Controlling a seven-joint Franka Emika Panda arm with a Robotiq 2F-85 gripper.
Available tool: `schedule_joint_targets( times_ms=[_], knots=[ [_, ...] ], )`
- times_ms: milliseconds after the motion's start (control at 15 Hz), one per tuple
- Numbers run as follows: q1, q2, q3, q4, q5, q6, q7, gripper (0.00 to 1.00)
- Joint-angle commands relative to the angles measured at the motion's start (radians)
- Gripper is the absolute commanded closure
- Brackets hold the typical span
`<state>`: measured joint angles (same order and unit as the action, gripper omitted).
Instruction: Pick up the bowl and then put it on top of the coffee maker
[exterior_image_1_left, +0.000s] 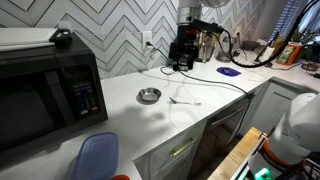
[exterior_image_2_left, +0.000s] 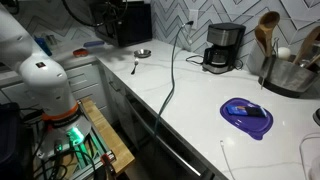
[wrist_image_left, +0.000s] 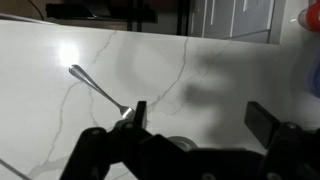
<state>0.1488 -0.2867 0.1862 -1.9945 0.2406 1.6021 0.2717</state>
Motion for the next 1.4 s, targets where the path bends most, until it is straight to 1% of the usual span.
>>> schedule_joint_targets(
  times_ms=[0,733,1067,1333],
  knots=[
    [-0.004,0.001,0.003,0.002,0.000,-0.002,0.000,0.00],
    [-0.004,0.001,0.003,0.003,0.000,-0.002,0.000,0.00],
    [-0.023,0.073,-0.028,-0.013,-0.001,0.102,-0.090,0.00],
    [-0.025,0.143,-0.053,-0.029,0.011,0.196,-0.208,0.00]
  ],
)
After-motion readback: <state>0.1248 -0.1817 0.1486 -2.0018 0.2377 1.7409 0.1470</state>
